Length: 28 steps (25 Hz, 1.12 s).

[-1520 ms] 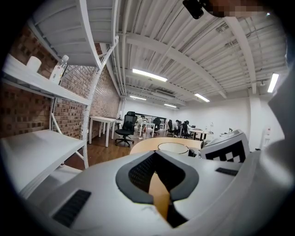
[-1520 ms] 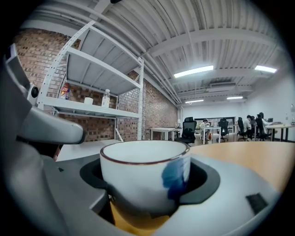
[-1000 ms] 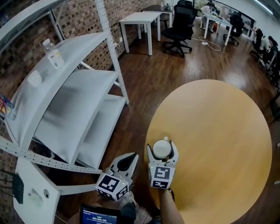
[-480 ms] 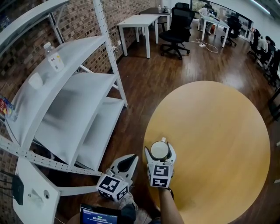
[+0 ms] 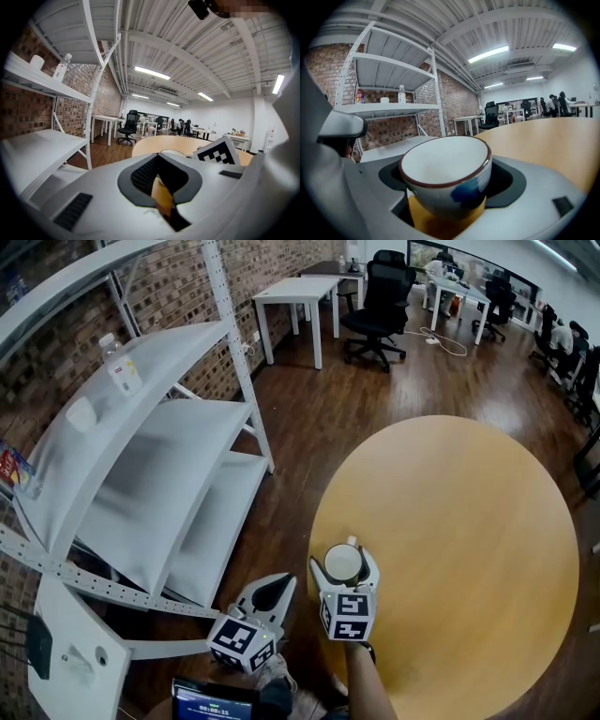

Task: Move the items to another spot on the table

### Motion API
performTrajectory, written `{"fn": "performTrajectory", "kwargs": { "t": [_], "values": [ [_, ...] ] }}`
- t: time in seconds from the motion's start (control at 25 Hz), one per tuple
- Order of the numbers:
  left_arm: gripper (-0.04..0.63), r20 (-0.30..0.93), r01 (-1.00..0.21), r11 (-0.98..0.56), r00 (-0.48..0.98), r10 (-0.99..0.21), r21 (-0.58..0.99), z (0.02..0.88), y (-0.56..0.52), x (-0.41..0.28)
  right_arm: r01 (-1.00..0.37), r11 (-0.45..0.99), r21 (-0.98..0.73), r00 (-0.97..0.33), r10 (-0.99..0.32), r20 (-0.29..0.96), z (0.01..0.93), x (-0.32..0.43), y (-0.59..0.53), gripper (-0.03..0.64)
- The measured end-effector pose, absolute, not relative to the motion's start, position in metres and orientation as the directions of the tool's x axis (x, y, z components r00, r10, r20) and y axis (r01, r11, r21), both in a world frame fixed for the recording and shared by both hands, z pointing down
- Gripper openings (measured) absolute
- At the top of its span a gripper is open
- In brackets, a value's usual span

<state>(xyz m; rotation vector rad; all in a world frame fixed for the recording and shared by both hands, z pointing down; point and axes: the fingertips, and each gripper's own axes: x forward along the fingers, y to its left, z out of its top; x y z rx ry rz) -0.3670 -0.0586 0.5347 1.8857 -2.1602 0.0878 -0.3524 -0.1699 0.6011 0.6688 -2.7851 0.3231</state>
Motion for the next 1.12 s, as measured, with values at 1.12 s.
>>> {"fn": "performTrajectory", "kwargs": {
  "t": [1.12],
  "values": [
    [0.006, 0.158, -0.989, 0.077, -0.056, -0.986, 0.129, 0.472, -0.089, -0.285, -0.385, 0.923, -0.008, -0.915, -0.381, 0.129, 0.450, -0.235, -0.129, 0.419]
  ]
}}
